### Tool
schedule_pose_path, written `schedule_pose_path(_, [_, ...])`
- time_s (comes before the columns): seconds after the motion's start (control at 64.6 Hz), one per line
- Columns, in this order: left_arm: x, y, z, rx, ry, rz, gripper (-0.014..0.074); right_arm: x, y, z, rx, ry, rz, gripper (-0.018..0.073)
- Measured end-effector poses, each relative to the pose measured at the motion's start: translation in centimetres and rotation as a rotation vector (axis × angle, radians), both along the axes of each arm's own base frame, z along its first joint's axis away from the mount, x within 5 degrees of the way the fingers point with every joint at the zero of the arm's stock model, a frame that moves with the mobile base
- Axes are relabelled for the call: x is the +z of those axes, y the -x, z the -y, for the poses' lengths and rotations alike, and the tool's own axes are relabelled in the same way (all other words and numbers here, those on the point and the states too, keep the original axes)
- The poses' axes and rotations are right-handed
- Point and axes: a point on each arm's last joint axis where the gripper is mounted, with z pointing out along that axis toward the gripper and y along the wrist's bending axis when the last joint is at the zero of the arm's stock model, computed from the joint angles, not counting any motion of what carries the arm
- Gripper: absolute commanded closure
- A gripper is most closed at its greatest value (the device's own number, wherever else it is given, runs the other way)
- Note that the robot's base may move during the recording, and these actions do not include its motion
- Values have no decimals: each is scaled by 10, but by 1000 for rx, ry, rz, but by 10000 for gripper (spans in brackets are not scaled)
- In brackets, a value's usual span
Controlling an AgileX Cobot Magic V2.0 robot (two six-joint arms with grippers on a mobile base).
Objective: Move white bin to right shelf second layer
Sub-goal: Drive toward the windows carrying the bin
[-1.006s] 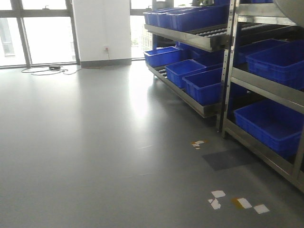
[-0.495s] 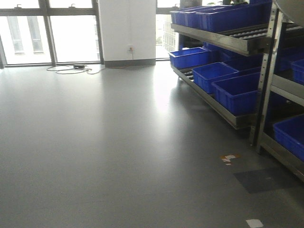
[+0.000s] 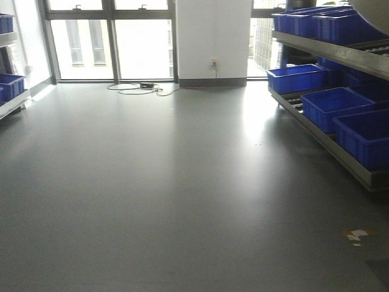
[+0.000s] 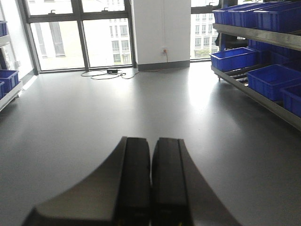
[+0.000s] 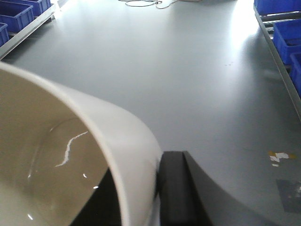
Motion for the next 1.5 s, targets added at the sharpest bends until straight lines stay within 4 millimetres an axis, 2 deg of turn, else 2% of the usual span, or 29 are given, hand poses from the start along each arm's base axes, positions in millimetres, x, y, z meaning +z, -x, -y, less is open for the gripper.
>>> schedule_pose_path(1.502, [0,0,0,0,0,0,512,0,0,0,0,0,0,511])
